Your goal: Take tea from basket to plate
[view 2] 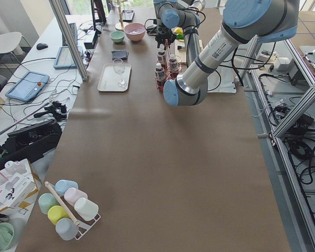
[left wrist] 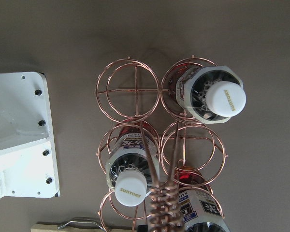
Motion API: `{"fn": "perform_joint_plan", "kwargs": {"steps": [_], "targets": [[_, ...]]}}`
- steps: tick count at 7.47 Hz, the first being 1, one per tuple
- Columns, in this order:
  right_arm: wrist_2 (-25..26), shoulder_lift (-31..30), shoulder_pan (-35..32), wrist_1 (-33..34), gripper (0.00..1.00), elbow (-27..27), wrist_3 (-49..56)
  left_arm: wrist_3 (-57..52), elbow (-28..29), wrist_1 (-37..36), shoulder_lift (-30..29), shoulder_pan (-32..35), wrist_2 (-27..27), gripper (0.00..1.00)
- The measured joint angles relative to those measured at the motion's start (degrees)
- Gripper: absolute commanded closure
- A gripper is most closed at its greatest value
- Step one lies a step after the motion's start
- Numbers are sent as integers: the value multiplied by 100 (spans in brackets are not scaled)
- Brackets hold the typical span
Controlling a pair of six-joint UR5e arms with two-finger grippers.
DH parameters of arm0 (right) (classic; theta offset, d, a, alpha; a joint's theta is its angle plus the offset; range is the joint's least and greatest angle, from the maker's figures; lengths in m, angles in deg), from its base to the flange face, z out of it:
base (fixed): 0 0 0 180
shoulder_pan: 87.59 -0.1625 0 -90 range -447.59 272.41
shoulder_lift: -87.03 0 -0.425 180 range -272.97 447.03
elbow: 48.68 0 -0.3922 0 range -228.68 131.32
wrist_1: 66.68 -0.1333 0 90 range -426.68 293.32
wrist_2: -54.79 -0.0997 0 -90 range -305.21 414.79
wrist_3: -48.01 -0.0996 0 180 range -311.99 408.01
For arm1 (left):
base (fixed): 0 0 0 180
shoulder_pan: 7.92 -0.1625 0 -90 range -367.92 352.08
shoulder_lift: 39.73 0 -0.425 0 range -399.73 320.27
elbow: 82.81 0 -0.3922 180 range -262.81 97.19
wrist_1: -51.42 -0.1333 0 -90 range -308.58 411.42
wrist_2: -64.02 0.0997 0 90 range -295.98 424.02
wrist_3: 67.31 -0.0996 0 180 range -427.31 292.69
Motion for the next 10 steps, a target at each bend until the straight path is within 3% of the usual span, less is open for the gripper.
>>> {"fn": "perform_joint_plan", "kwargs": {"steps": [1,2,10], "targets": [[0,16,0,3,79,10,-1,0,0,0,2,0,0,100],[6,30,0,5,100,22,-3,0,0,0,3,0,-4,100],[-7,27,0,3,100,-64,106,-13,7,0,4,0,-9,100]]}}
